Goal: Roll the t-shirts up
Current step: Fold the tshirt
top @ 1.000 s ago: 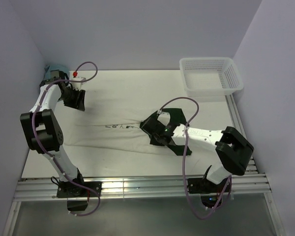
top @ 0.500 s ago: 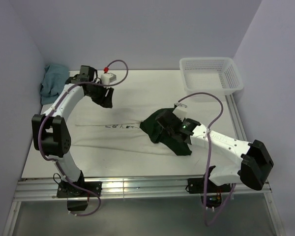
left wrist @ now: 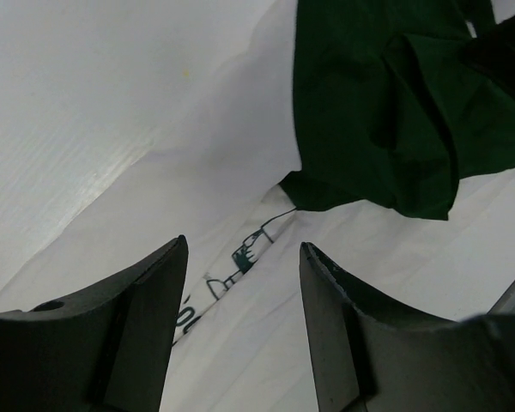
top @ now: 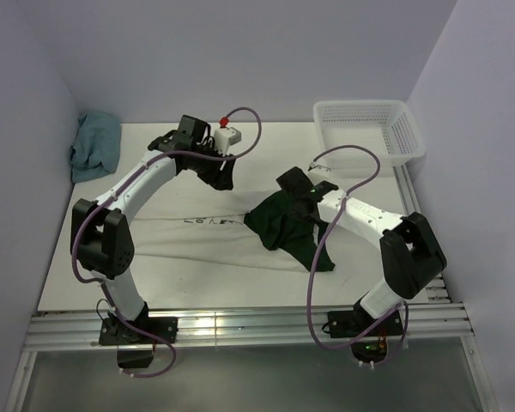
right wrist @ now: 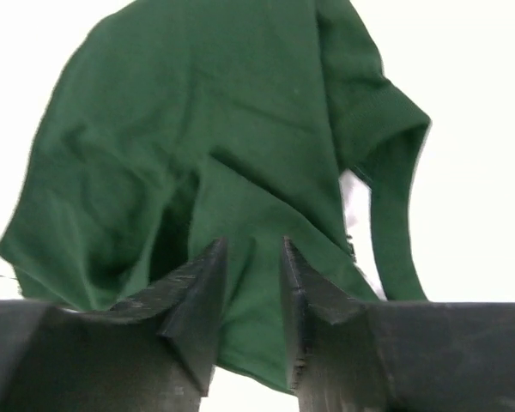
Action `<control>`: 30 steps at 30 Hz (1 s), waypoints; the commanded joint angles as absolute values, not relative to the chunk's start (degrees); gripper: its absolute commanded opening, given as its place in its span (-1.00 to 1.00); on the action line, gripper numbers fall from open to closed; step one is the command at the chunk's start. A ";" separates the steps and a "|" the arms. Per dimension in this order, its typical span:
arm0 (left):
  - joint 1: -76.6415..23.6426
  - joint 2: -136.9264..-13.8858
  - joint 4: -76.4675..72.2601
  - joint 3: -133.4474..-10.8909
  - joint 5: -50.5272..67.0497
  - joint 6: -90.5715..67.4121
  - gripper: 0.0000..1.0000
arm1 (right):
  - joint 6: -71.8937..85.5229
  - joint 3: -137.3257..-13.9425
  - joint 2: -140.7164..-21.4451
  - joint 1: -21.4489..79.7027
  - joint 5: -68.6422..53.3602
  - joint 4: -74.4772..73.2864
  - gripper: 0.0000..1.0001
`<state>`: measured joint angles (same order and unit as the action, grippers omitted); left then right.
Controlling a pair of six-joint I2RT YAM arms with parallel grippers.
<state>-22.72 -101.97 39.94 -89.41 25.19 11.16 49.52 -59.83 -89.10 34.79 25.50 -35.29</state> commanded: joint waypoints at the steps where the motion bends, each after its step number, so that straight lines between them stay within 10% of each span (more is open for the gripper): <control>1: -25.31 -101.16 36.83 -90.18 24.61 8.79 0.21 | 47.46 -63.45 -90.35 34.02 24.96 -33.14 -0.18; 14: -26.28 -100.99 36.04 -90.70 20.21 3.34 0.20 | 46.76 -65.66 -96.59 33.93 22.41 -32.87 -0.14; 22: -27.86 -100.72 38.23 -90.88 21.09 4.04 0.20 | 49.13 -60.83 -89.76 34.01 24.17 -33.57 -0.93; 30: -33.30 -100.46 36.30 -88.16 19.95 4.04 0.20 | 56.58 -48.62 -76.12 37.69 25.66 -34.09 -1.00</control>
